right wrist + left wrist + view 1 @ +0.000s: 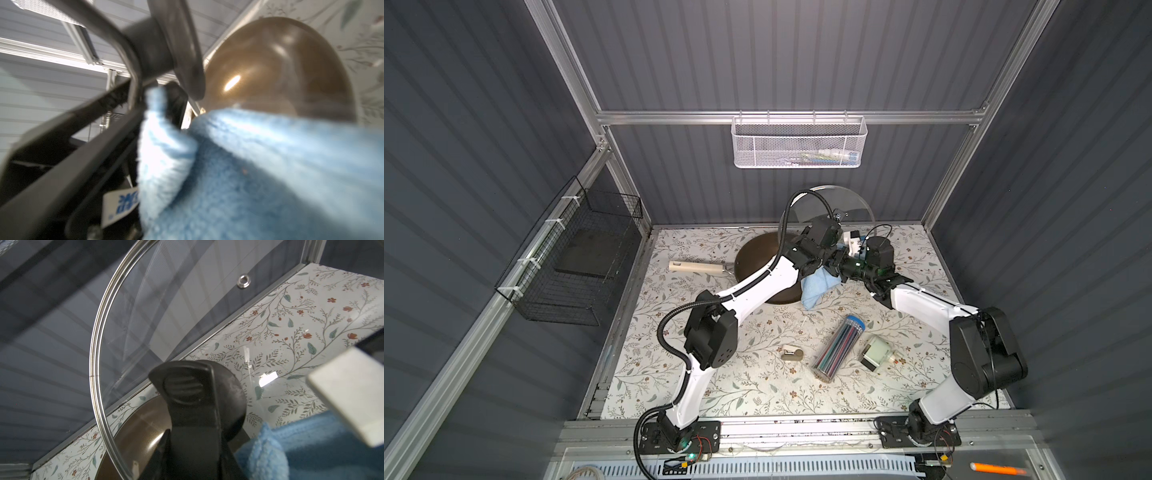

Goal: Wipe the pot lid with a cloth
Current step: Wipe the pot lid.

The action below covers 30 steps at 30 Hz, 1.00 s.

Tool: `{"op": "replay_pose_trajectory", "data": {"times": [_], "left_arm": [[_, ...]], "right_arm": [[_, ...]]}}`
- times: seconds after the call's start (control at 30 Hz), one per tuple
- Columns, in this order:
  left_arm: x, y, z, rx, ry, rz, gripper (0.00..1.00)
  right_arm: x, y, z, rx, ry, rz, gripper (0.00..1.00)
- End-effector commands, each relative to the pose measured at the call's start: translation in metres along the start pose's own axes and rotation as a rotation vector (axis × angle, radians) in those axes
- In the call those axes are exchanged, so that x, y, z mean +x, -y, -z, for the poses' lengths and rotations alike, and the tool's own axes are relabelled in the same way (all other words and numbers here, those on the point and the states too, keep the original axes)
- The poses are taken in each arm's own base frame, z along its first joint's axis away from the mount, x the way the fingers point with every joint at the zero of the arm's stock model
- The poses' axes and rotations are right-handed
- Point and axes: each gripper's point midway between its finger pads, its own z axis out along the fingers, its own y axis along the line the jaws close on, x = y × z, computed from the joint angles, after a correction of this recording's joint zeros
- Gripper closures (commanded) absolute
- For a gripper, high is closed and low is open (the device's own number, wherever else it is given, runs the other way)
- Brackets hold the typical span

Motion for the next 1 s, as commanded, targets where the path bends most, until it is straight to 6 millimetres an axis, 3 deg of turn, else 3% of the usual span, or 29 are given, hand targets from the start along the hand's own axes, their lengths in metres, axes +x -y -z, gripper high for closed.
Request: {"op": "replay_pose_trajectory", "data": {"times": [0.0,0.3,0.5,0.73,0.97], "left_arm": [[-0.087,-0.046,0.069,-0.058,0.252,0.246,1.00],[-0.086,-0.062,0.083,-0.108,0.255,0.293,1.00],[-0.087,-0.063,0.089,-0.101,0.270,0.260,1.00],[-0.087,-0.062,0.090,-0.089,0.263,0.235,1.00],[-0.092,-0.072,0.093,-0.132,0.281,0.272,1.00]], "right_arm": [[-0.024,0.004,-0.002,-0.024,0.128,-0.051,1.00],[-0.037,0.017,-0.002,0.078,0.191,-0.017,1.00],[-0.058,0.026,0.024,0.194,0.250,0.054,1.00],[-0.096,0.019,0.047,0.219,0.317,0.082,1.00],[-0.063,0.020,0.036,0.177,0.255,0.035,1.00]]}}
